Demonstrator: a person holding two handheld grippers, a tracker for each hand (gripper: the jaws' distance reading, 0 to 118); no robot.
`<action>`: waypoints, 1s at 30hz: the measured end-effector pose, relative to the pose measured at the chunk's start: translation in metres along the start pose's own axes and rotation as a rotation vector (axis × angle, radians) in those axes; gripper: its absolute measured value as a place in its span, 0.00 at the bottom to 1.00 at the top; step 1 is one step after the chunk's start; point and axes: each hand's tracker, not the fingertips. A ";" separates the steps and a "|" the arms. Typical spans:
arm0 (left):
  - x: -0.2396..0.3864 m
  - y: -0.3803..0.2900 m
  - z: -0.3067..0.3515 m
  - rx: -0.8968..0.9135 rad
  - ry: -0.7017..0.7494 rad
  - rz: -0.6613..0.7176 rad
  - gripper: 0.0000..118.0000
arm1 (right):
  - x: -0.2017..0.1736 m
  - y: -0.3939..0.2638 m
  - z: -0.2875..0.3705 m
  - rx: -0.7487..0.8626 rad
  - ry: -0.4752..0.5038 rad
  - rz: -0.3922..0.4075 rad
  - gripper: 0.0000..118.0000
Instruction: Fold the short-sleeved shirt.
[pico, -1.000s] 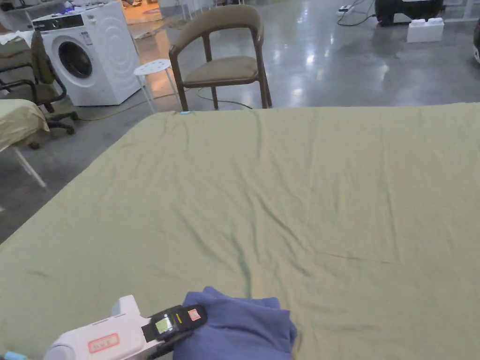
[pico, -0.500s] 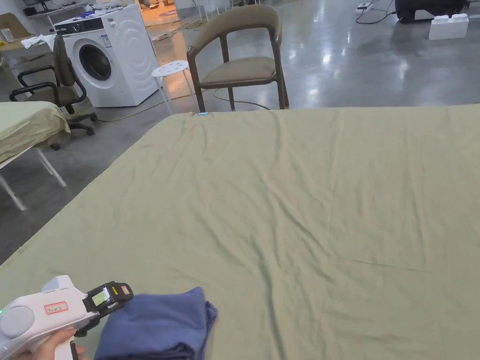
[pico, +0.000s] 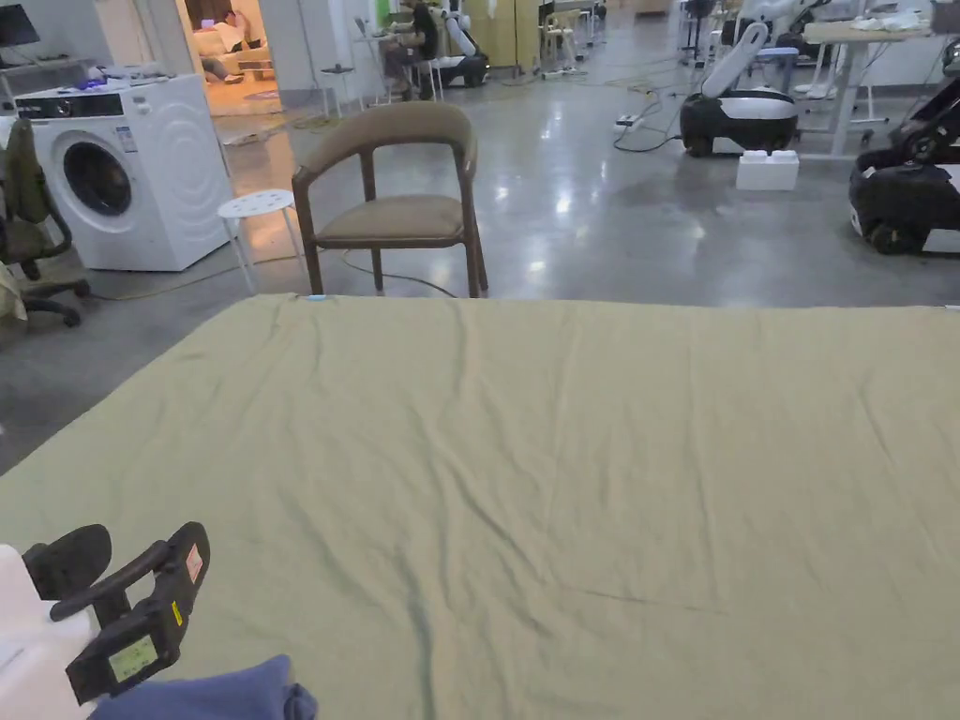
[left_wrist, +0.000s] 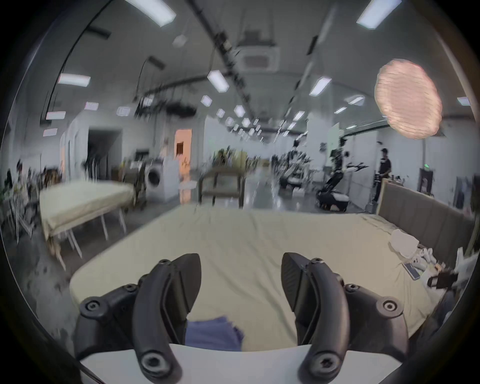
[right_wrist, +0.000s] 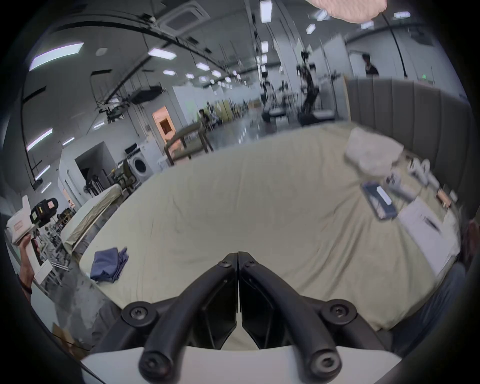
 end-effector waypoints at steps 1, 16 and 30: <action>0.021 0.000 0.006 0.023 0.000 -0.023 0.37 | -0.001 0.005 0.007 0.038 -0.020 0.019 0.00; 0.111 -0.007 0.058 0.138 -0.107 -0.142 0.00 | -0.037 0.031 0.077 0.402 -0.058 0.219 0.00; 0.114 -0.004 0.060 0.103 -0.154 -0.095 0.00 | -0.041 0.033 0.077 0.430 -0.049 0.180 0.00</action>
